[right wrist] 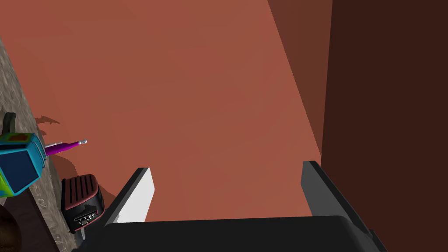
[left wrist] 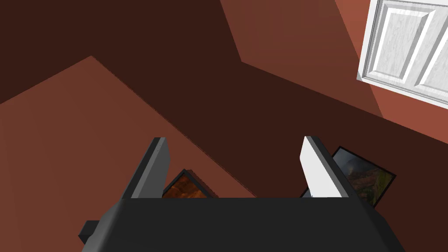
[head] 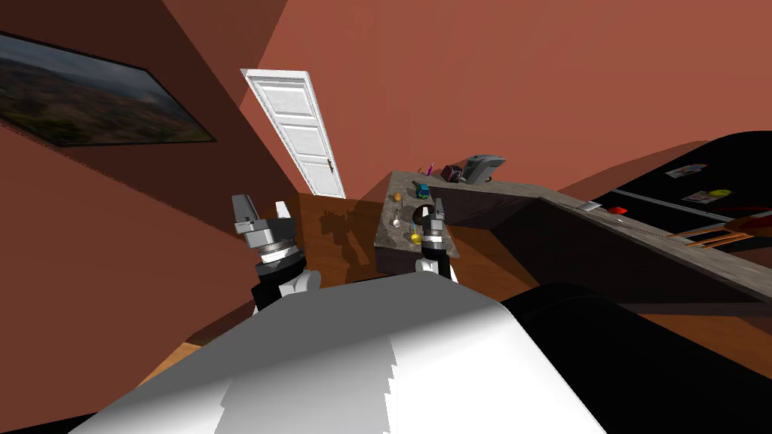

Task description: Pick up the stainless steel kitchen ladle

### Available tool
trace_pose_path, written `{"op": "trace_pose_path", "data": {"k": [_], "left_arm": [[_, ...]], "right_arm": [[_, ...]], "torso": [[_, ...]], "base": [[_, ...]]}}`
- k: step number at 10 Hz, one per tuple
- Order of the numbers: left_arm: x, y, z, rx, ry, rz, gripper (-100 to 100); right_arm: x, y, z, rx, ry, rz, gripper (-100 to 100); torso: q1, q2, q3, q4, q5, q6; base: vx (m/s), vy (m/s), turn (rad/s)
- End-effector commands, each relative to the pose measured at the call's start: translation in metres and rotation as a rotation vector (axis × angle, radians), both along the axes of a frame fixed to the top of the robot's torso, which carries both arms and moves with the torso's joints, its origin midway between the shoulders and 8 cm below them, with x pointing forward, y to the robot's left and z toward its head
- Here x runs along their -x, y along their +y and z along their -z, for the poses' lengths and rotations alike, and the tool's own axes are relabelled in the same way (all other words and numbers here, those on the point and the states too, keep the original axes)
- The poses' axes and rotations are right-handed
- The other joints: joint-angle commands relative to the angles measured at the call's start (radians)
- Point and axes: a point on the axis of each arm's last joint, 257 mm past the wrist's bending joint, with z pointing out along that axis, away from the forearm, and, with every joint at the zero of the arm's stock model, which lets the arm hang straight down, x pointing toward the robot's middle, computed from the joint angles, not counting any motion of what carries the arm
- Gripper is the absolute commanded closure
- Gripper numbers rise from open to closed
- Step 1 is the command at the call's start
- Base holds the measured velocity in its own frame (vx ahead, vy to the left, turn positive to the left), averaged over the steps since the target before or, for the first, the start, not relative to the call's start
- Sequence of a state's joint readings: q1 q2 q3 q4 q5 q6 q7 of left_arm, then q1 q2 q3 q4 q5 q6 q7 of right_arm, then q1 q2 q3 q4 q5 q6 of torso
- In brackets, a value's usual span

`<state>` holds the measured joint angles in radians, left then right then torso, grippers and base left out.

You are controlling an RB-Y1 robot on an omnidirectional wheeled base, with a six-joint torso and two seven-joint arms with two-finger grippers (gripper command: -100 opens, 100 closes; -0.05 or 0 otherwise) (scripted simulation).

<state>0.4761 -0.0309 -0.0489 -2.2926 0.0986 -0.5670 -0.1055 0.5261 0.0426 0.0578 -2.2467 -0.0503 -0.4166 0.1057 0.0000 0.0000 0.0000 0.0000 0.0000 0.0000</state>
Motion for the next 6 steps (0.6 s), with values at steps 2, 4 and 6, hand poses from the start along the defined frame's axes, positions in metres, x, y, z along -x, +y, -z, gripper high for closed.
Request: {"op": "trace_pose_path", "data": {"k": [2, 4, 6], "left_arm": [[0.000, 0.000, 0.000, 0.000, 0.000, 0.000, 0], [0.000, 0.000, 0.000, 0.000, 0.000, 0.000, 0], [0.000, 0.000, 0.000, 0.000, 0.000, 0.000, 0]], "right_arm": [[-0.001, 0.001, 0.007, 0.110, 0.033, 0.002, -100], [-0.001, -0.002, 0.017, 0.230, 0.071, 0.027, -100], [-0.002, -0.009, 0.030, 0.368, 0.116, 0.061, -100]], "torso": [[0.001, 0.002, 0.001, 0.000, 0.000, 0.000], [0.002, 0.008, 0.004, 0.002, 0.001, 0.000], [0.003, 0.007, 0.004, 0.002, 0.001, 0.000]], "base": [[-0.074, 0.033, 0.038], [-0.123, 0.040, 0.081], [-0.093, 0.061, 0.113]]}}
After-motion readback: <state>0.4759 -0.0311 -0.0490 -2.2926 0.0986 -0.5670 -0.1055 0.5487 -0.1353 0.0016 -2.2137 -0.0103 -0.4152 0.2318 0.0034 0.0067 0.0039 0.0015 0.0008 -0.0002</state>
